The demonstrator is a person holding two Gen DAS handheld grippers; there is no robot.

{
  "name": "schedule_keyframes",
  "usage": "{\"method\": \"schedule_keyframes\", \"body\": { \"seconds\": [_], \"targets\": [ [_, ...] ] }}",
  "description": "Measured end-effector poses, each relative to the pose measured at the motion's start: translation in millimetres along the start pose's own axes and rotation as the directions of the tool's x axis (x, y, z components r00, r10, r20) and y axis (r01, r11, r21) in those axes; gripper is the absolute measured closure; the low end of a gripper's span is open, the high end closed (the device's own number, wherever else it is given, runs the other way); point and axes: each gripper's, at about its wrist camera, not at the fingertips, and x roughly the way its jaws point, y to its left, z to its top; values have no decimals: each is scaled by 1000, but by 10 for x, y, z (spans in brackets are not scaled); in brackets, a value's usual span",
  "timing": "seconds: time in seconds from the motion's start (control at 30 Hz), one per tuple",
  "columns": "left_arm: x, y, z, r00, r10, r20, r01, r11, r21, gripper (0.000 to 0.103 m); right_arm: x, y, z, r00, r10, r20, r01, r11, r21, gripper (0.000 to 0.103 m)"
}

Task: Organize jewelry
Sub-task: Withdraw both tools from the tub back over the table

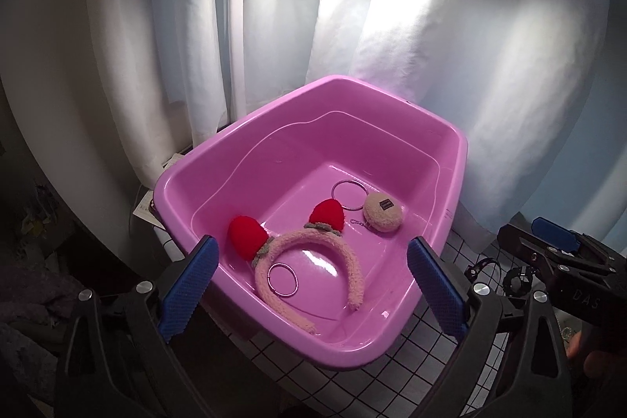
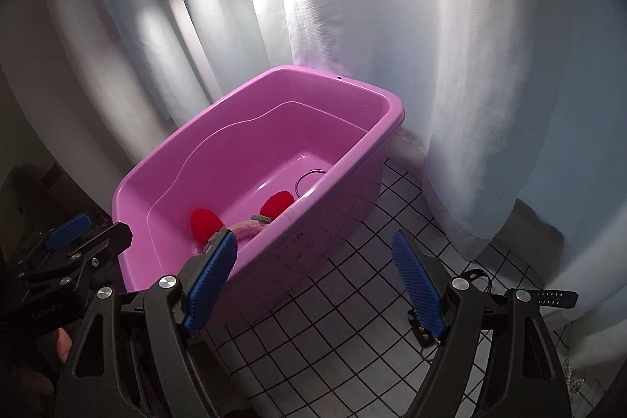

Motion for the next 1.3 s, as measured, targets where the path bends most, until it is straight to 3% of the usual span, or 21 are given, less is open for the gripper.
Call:
{"method": "schedule_keyframes", "body": {
  "seconds": [0.33,0.7,1.03,1.2,1.3],
  "targets": [
    [-353,-656,-526,998,-64,-12,64,996,63,7,-782,-857,-1184,997,-70,-23,72,988,139,25],
    [-472,-1476,-1342,987,-123,-105,137,982,127,7,-1608,-1928,-2348,974,-219,-57,226,929,294,25],
    [-257,-2182,-1758,969,-151,-196,206,933,297,7,-1659,-2467,-2707,955,-282,-86,293,865,407,25],
    [-1,-2441,-1815,953,-205,-223,274,897,347,7,-1538,-2618,-2689,935,-339,-106,349,820,453,25],
    [218,-2548,-1835,933,-244,-263,325,885,332,7,-1450,-2684,-2678,928,-355,-114,365,801,474,25]
  ]
}}
